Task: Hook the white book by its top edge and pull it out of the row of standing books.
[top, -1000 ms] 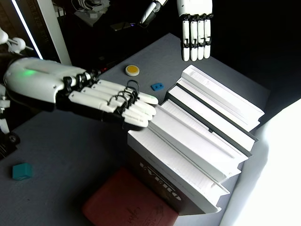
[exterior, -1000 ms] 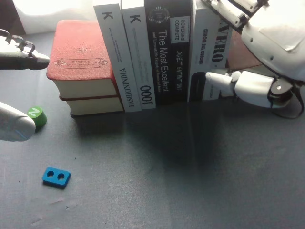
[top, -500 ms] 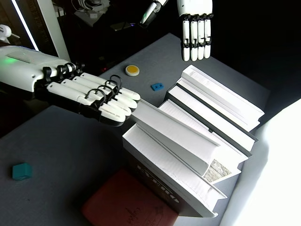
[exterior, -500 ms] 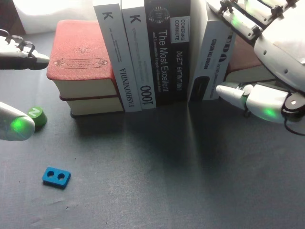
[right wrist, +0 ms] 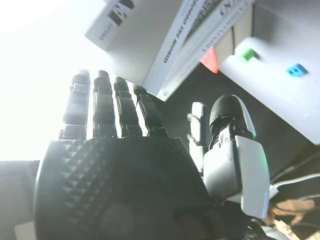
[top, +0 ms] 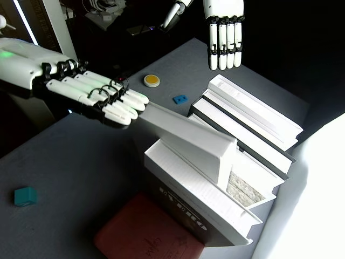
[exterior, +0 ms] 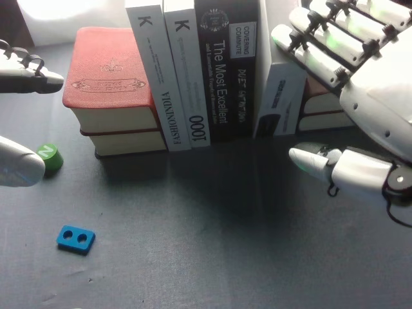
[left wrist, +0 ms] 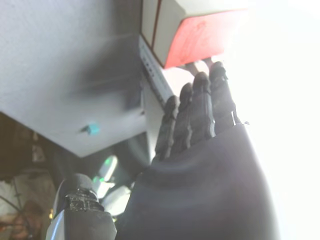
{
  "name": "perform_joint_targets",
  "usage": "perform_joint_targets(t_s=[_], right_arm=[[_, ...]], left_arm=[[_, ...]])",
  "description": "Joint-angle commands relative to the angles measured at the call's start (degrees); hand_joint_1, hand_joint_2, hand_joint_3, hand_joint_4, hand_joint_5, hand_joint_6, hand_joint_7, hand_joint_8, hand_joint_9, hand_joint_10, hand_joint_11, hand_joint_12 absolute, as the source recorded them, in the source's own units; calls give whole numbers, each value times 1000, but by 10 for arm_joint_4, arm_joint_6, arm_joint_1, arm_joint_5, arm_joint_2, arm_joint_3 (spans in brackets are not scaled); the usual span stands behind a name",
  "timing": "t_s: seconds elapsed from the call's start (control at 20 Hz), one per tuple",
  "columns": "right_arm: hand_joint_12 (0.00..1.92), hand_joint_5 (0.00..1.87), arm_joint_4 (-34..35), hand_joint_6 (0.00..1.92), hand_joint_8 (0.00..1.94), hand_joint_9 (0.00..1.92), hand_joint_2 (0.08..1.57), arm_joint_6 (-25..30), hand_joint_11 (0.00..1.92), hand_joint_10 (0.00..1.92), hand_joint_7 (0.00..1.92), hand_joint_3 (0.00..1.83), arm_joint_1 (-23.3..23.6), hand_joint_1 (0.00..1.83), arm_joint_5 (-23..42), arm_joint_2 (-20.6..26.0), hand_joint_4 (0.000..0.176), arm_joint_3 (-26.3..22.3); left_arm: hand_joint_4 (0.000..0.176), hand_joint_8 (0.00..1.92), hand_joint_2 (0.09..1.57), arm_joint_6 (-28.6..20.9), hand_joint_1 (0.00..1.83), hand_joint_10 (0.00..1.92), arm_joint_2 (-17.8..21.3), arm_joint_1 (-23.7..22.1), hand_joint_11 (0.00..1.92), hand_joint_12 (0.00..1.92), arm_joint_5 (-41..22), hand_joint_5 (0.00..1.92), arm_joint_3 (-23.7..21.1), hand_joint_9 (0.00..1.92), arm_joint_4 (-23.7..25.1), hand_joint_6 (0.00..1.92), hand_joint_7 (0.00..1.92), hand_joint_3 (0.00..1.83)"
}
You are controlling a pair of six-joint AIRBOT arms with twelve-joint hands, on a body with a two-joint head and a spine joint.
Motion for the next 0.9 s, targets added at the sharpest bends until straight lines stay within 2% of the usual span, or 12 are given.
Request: perform_joint_targets(t_s=[0.0, 0.4, 0.85], right_arm=[[0, 0, -22, 0, 0, 0, 1225, -6, 0, 0, 0, 8, 0, 0, 31, 4, 0, -5], [0, 0, 20, 0, 0, 0, 1274, -46, 0, 0, 0, 23, -9, 0, 40, 15, 0, -47], [0, 0, 22, 0, 0, 0, 1172, -65, 0, 0, 0, 0, -37, 0, 41, 25, 0, -74]], left_arm=[[0, 0, 926, 0, 0, 0, 0, -7, 0, 0, 48, 0, 4, 0, 5, 0, 0, 15], [0, 0, 941, 0, 0, 0, -1, -12, 0, 0, 48, 0, 6, 0, 5, 0, 0, 18], [0, 0, 985, 0, 0, 0, -1, -12, 0, 0, 48, 0, 9, 0, 5, 0, 0, 32]])
